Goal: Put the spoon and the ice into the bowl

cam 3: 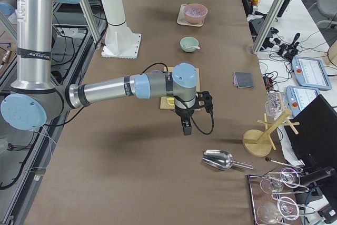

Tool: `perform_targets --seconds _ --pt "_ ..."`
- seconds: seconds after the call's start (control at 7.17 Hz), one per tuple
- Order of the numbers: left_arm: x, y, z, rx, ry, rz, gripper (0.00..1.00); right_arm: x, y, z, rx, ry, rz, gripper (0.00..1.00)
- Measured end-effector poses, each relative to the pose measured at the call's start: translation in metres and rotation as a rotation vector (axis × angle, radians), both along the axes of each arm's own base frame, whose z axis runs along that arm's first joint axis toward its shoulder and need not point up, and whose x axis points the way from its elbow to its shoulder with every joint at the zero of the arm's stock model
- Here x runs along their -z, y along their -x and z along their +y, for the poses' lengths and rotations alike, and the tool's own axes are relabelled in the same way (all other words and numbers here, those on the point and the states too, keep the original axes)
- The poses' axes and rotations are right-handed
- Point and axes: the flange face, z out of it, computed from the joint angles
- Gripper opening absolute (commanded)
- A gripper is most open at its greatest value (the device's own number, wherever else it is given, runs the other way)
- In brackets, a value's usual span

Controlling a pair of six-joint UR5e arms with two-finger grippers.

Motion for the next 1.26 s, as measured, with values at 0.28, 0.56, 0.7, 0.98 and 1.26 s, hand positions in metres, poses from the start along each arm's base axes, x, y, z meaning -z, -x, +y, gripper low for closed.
perform_targets --seconds 0.28,0.56,0.7,0.98,1.26 --pt "-0.003 0.000 0.001 0.000 0.006 0.000 0.98 0.000 0.000 0.000 -0.001 -0.001 0.000 1.00" --pt "-0.003 0.001 0.003 0.003 0.012 0.010 0.98 0.001 0.000 -0.002 -0.001 -0.005 0.004 1.00" --pt "-0.003 0.002 0.005 0.010 0.019 0.035 0.98 0.001 0.000 -0.002 -0.001 -0.006 0.009 1.00" --pt "-0.008 0.006 0.009 0.023 0.033 0.072 0.98 -0.001 -0.001 0.000 0.000 -0.004 0.015 1.00" --pt "-0.017 0.007 0.010 0.026 0.048 0.079 0.98 -0.005 -0.001 0.002 0.000 0.002 0.019 1.00"
